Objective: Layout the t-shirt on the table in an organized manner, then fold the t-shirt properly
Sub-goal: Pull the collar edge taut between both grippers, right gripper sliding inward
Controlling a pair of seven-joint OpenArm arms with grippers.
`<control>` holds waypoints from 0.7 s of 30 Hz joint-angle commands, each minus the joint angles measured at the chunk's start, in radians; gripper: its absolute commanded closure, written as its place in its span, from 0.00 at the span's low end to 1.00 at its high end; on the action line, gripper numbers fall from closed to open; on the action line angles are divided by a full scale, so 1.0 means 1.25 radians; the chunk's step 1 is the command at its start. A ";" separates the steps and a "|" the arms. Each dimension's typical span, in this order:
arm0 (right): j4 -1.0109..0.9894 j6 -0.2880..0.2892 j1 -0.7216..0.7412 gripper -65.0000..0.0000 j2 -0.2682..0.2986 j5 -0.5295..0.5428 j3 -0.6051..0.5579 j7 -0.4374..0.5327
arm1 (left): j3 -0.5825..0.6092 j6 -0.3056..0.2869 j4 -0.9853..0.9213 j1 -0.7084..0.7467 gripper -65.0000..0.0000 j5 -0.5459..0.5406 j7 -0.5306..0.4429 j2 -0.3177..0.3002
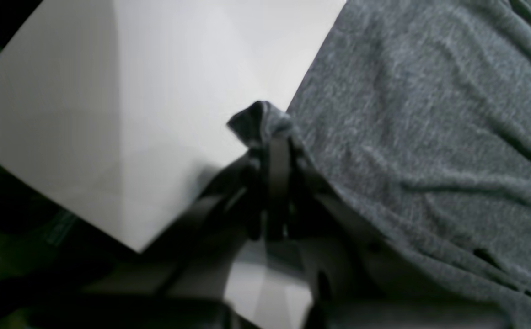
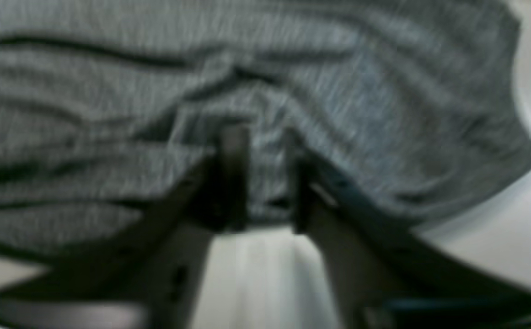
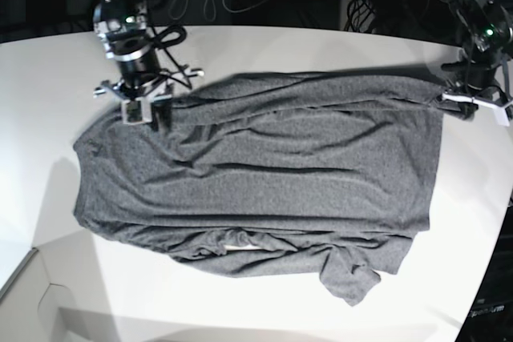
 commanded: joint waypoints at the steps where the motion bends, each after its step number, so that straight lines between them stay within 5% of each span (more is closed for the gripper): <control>1: 0.008 -0.003 -0.005 0.65 0.002 0.003 -0.004 0.022 | -0.003 0.000 0.013 -0.002 1.00 -0.002 -0.018 -0.007; 6: 0.008 -0.003 -0.024 0.41 0.003 0.003 -0.027 0.022 | -0.003 0.000 0.013 -0.002 1.00 -0.002 -0.018 -0.007; 21: -0.050 -0.003 0.033 0.41 0.004 0.003 -0.054 0.022 | -0.003 0.000 0.012 -0.003 1.00 -0.002 -0.018 -0.007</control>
